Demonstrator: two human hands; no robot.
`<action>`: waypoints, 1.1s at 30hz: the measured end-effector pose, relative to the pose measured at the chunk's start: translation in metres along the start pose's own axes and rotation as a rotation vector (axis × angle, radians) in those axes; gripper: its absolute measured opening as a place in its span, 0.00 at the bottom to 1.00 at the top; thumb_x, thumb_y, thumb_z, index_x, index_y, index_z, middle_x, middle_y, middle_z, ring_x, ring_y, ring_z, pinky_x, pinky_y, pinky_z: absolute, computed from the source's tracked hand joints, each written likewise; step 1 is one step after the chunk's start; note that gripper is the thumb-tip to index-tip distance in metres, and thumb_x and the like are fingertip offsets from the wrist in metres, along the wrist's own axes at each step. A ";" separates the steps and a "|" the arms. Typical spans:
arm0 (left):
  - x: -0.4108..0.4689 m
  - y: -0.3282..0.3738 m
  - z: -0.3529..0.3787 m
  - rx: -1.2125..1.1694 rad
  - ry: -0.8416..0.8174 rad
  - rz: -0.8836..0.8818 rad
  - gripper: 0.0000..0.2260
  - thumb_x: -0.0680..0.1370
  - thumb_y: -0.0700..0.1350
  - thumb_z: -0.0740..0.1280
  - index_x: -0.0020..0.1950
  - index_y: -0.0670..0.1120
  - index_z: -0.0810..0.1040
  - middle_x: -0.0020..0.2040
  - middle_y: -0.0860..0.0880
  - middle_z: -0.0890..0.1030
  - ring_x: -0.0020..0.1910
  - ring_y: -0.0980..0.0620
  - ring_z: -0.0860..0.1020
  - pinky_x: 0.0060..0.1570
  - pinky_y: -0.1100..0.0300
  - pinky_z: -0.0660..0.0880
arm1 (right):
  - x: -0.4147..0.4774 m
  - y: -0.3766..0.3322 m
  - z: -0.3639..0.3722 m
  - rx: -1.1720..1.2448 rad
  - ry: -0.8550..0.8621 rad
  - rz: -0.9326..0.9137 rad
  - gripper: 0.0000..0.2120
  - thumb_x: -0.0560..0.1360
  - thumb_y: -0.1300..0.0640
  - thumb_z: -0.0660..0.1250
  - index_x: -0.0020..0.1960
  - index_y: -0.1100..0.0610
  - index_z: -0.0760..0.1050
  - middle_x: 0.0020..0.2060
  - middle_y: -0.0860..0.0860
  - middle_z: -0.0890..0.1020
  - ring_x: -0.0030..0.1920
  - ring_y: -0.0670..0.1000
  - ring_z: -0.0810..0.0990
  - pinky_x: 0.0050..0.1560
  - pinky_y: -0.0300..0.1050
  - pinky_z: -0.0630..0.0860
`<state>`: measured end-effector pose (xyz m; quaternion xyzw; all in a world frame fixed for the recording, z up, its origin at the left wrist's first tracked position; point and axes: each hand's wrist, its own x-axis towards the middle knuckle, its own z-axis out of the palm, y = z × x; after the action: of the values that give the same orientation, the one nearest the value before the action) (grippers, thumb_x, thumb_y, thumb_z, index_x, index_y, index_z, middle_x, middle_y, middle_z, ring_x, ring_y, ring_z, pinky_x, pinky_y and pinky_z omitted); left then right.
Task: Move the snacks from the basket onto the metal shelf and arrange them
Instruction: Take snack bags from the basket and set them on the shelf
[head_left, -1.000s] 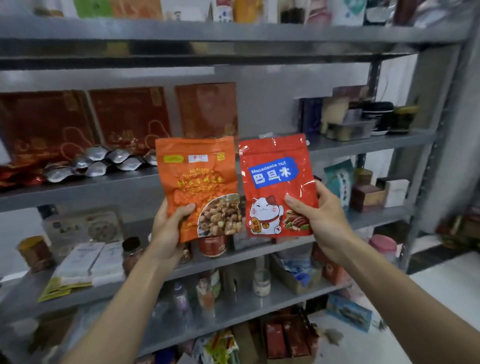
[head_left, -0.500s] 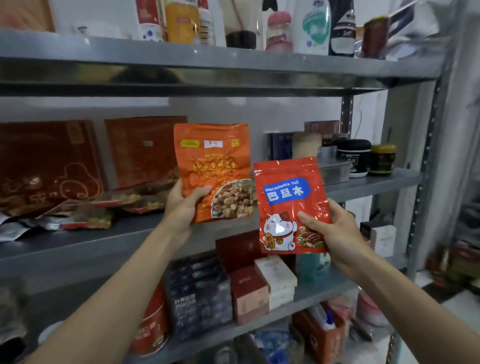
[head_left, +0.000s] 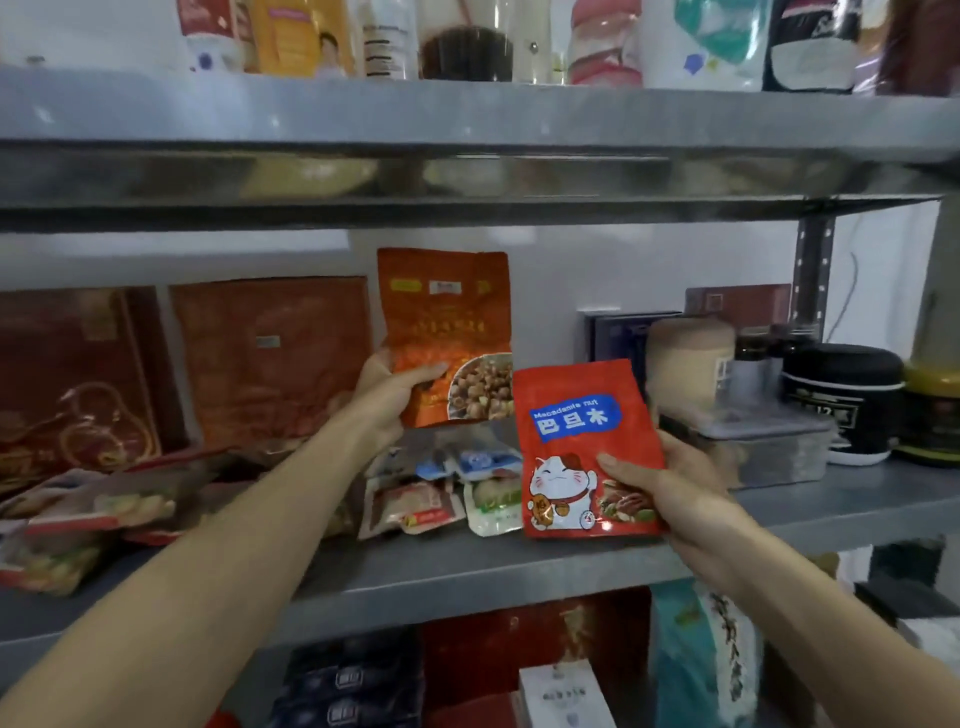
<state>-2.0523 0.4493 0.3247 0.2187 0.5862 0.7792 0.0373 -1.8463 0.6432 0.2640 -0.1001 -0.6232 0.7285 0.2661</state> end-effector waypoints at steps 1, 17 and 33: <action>0.011 -0.003 0.002 0.000 -0.003 -0.019 0.21 0.71 0.37 0.75 0.62 0.43 0.75 0.52 0.42 0.84 0.45 0.45 0.85 0.37 0.52 0.82 | 0.012 0.000 -0.002 -0.002 -0.016 0.010 0.18 0.69 0.63 0.75 0.58 0.58 0.78 0.46 0.56 0.87 0.46 0.58 0.86 0.48 0.52 0.82; 0.113 -0.054 0.004 0.081 -0.015 -0.078 0.17 0.75 0.41 0.72 0.61 0.51 0.75 0.55 0.47 0.82 0.49 0.48 0.82 0.42 0.52 0.79 | 0.088 0.017 -0.006 -0.152 -0.067 0.170 0.19 0.68 0.63 0.77 0.56 0.57 0.76 0.43 0.56 0.87 0.42 0.57 0.87 0.48 0.53 0.82; 0.124 -0.091 -0.016 0.076 -0.018 -0.089 0.18 0.73 0.39 0.73 0.62 0.49 0.76 0.56 0.46 0.83 0.53 0.46 0.82 0.49 0.49 0.79 | 0.097 0.020 0.012 -0.255 -0.061 0.227 0.20 0.68 0.63 0.77 0.58 0.60 0.76 0.43 0.55 0.87 0.40 0.52 0.87 0.37 0.42 0.82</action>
<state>-2.1885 0.5023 0.2739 0.2009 0.6241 0.7519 0.0688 -1.9387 0.6806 0.2652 -0.1807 -0.7031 0.6715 0.1485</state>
